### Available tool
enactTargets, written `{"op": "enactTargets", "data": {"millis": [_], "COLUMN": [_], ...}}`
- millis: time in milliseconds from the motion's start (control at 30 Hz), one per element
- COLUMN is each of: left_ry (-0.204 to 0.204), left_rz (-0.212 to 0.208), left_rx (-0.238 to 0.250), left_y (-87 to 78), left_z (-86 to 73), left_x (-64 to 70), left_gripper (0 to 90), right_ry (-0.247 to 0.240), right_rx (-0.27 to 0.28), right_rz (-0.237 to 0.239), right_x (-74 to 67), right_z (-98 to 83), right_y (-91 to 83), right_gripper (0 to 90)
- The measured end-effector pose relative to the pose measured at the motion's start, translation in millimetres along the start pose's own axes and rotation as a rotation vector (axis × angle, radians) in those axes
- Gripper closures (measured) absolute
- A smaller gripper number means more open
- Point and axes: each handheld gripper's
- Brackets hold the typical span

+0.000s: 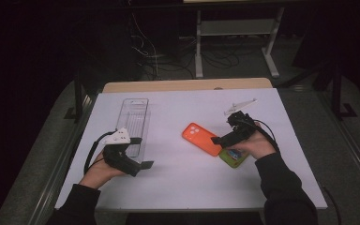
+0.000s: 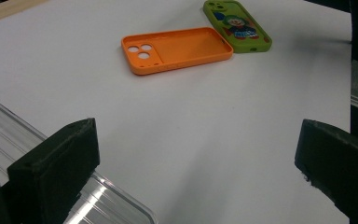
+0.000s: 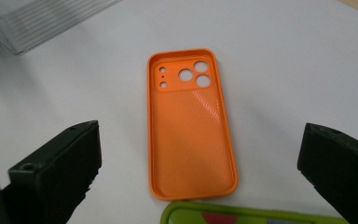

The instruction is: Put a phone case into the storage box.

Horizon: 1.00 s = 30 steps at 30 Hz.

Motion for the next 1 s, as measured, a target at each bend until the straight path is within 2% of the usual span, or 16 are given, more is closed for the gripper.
{"op": "enactTargets", "data": {"millis": [200,467,500,667,767,1000], "left_ry": [-0.001,-0.001,-0.001,0.001,-0.001,0.003], "left_rz": [0.0,0.0,-0.001,-0.001,-0.001,-0.001], "left_rx": [0.001,0.001,0.002,0.0,-0.001,-0.004], "left_y": [-0.2,-0.2,-0.1,-0.1,0.0,0.5], "left_z": [0.1,0.1,0.1,0.0,0.0,0.0], "left_x": [-0.3,-2.0,-2.0,-2.1,-1.6,-2.2], "left_gripper": [0.0,0.0,0.0,0.0,0.0,0.0], "right_ry": [-0.017,-0.041,-0.041,-0.048,-0.045,-0.043], "right_rx": [-0.052,-0.181,-0.181,-0.249,-0.274,-0.304], "right_rz": [0.006,-0.008,-0.008,-0.02,-0.008,0.009], "right_x": [3.1,6.9,6.9,7.0,8.5,9.2], "right_z": [7.5,3.2,3.2,-1.9,-4.9,-9.9], "right_y": [20.0,54.8,54.8,69.1,74.5,80.1], "right_gripper": [0.0,0.0,0.0,0.0,1.1,6.6]}}
Point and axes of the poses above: each handheld gripper's, and its own axes: y roughly forward along the jaws, z roughly out of its top, x roughly to its right, and after that the axes turned 4 degrees about z, right-handed
